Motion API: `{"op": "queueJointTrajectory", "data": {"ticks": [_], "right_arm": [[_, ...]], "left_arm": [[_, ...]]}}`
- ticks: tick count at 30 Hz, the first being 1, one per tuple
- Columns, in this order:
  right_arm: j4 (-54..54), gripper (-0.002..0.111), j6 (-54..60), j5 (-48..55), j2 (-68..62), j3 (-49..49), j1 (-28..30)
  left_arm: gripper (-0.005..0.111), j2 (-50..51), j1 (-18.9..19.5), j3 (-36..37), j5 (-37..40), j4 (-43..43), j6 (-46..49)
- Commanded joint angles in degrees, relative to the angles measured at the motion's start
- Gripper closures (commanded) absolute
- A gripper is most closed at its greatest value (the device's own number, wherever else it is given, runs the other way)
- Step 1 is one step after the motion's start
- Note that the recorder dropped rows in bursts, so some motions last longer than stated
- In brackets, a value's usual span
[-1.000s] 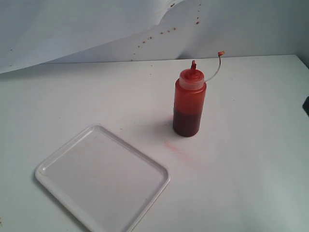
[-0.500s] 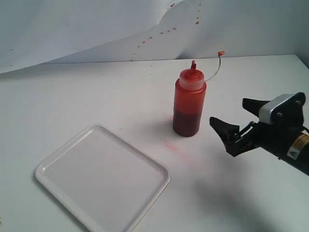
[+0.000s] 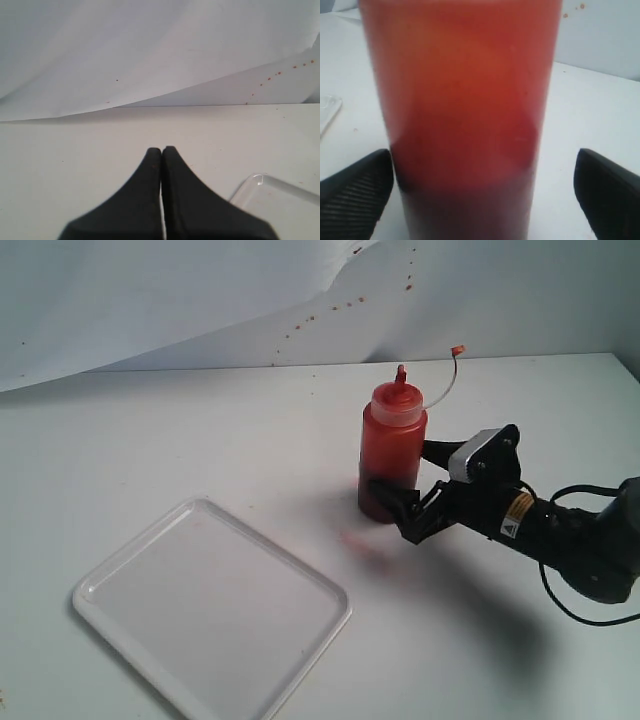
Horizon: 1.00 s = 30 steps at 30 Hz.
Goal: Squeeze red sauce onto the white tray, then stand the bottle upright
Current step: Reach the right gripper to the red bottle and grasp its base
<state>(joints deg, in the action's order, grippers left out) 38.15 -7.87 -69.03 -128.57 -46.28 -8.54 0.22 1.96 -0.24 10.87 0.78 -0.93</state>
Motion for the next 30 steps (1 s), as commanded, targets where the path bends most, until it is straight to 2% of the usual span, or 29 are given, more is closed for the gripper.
{"op": "queueJointTrajectory", "data": {"ticks": [1, 10, 15, 30], "right_arm": [[1.6, 0.019, -1.7, -0.9, -3.0, -3.5, -0.2], [2.2, 0.019, -1.7, -0.9, -7.2, -8.6, -2.4], [2.3, 0.019, -1.8, 7.4, -7.7, -12.4, -4.2], [-5.3, 0.019, -1.6, 8.1, -7.8, -12.5, -4.2]], "left_arm": [[0.107, -0.2, -0.2, 0.2, 0.1, 0.0, -0.3], [0.107, -0.2, -0.2, 0.2, 0.1, 0.0, -0.3], [0.107, -0.2, -0.2, 0.2, 0.1, 0.0, -0.3], [0.107, -0.2, -0.2, 0.2, 0.1, -0.1, -0.3]]}}
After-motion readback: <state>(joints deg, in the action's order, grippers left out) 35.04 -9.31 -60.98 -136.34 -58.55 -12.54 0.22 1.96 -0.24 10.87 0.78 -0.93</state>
